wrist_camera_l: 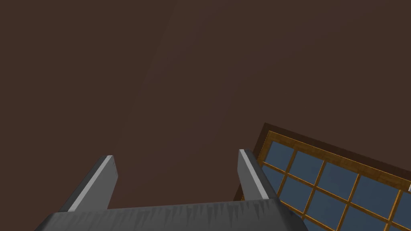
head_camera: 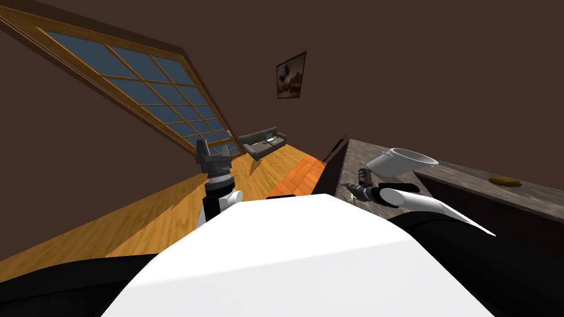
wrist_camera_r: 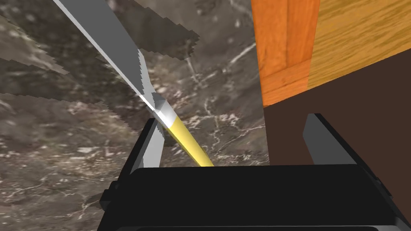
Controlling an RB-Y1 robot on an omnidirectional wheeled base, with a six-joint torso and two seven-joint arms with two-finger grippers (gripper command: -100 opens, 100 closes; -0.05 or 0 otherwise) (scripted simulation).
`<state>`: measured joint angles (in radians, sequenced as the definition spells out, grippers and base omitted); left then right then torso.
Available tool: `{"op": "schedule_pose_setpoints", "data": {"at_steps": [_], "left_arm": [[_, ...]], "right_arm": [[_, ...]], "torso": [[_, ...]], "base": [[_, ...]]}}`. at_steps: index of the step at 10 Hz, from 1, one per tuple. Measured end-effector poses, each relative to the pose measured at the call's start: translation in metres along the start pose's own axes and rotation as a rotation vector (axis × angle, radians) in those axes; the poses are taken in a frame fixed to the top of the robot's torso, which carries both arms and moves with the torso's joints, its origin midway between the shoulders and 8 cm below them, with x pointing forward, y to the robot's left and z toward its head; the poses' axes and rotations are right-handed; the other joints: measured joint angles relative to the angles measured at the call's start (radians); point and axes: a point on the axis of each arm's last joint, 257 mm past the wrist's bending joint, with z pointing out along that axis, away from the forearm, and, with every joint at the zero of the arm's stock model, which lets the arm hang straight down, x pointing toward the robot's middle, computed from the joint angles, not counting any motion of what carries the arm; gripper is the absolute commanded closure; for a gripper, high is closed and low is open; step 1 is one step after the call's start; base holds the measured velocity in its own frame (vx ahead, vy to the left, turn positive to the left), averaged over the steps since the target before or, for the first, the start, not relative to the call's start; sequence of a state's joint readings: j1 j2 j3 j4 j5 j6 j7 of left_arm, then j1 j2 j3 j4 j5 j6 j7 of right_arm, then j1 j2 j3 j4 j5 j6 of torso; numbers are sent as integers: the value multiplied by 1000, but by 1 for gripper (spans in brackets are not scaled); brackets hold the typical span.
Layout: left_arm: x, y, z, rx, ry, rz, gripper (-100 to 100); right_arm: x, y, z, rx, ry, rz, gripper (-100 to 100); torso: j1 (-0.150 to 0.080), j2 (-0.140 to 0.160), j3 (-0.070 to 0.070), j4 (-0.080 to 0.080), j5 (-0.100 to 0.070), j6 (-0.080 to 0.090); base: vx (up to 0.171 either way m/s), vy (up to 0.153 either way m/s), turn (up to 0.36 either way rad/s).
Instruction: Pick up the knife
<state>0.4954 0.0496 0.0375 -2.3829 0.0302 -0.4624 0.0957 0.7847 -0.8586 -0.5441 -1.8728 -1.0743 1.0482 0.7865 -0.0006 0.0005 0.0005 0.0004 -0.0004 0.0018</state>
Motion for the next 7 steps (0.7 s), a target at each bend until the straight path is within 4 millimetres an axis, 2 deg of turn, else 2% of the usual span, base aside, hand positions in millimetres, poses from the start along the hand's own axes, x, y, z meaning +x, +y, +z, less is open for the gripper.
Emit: {"op": "schedule_pose_setpoints", "data": {"at_steps": [7], "left_arm": [[0,0,0,0,0,0,0]], "right_arm": [[34,-32,-11,121,195,-28,-100]], "torso": [[0,0,0,0,-1,0]], "base": [[-38,0,126]]}}
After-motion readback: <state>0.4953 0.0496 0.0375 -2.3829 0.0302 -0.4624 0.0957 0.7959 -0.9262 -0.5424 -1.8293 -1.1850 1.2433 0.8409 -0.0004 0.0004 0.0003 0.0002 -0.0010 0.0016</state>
